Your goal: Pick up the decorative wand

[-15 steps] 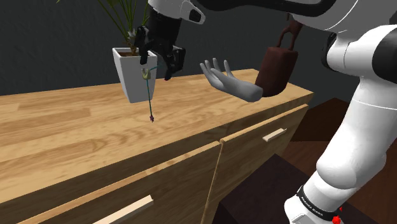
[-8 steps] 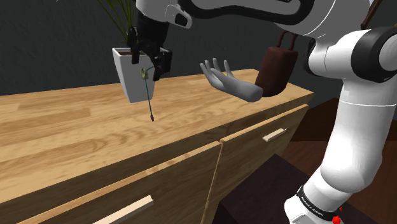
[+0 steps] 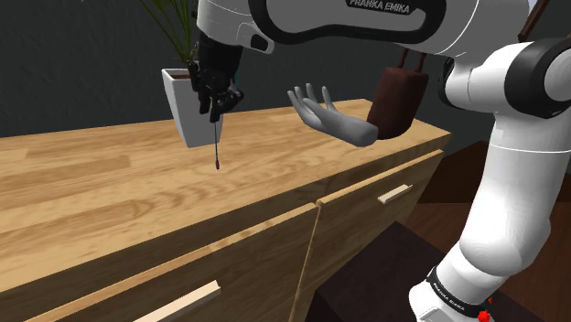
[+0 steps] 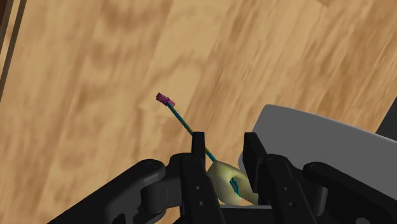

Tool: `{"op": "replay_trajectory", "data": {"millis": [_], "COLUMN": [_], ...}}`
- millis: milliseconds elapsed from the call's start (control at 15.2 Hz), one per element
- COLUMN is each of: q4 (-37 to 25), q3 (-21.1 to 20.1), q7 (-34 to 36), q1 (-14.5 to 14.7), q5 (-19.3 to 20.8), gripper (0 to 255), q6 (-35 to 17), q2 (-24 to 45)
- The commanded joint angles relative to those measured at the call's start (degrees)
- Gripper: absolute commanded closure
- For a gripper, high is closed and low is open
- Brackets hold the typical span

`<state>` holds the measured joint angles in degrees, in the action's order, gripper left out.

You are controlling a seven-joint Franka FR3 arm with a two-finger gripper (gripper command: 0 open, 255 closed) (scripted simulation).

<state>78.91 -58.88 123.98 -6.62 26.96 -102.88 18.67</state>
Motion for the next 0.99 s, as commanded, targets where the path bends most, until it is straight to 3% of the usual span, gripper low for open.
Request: {"op": "replay_trajectory", "data": {"millis": [0, 330, 924], "q4": [0.2, 0.2, -11.2], "q3": [0.1, 0.1, 1.1], "q7": [0.0, 0.1, -0.8], "q1": [-0.1, -0.1, 5.4], "q5": [0.0, 0.0, 2.7], "gripper": [255, 255, 255], "q6": [-0.1, -0.1, 8.7], "q2": [0.0, 0.0, 3.2]}}
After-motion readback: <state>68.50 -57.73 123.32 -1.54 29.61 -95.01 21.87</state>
